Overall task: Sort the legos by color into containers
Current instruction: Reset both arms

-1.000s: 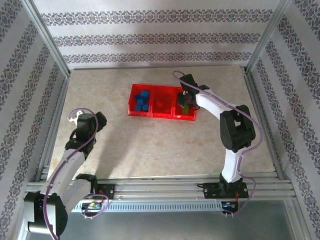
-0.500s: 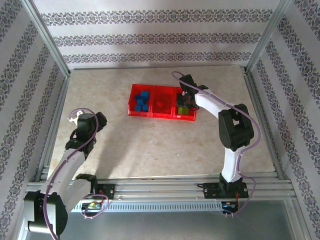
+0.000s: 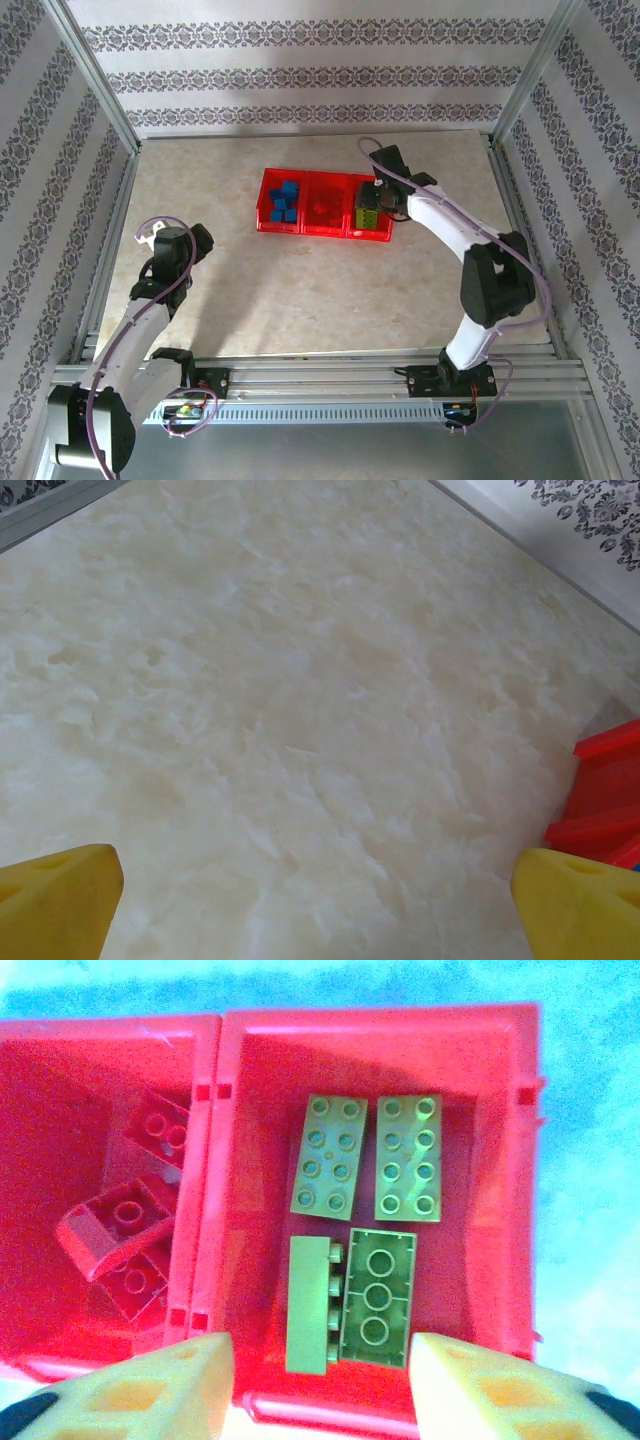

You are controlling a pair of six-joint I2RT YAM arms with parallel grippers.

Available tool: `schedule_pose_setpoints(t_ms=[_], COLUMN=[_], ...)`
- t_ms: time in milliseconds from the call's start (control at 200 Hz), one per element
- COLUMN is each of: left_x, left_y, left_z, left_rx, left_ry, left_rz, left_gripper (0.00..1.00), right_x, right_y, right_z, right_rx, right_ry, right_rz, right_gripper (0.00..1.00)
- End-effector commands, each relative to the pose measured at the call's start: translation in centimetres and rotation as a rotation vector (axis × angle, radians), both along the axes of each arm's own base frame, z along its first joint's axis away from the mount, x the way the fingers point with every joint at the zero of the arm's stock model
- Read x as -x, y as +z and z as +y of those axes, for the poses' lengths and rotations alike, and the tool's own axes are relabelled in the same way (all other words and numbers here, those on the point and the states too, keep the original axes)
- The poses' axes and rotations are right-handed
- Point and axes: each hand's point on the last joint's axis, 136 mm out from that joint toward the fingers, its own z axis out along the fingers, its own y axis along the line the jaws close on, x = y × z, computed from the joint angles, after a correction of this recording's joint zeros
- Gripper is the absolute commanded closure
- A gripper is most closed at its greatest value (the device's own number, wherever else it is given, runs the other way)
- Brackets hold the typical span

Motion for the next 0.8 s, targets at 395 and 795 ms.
schedule_pose_setpoints(t_ms=[395, 795], left_x=[1.8, 3.3], left_y=[3.5, 5.7], left_z=[2.1, 2.6], left_rx=[-0.103, -0.182], left_ry=[0.059, 0.049], left_rz=[-0.063, -0.162], left_gripper=[0.0, 0.0], right_x=[6.6, 9.9], right_y=[6.7, 7.5], right_z=[-7.9, -14.0], right_rx=[0.156, 0.287], right_ry=[-0.136, -0.343], right_rz=[-0.269, -0.418], right_gripper=[0.02, 0.02])
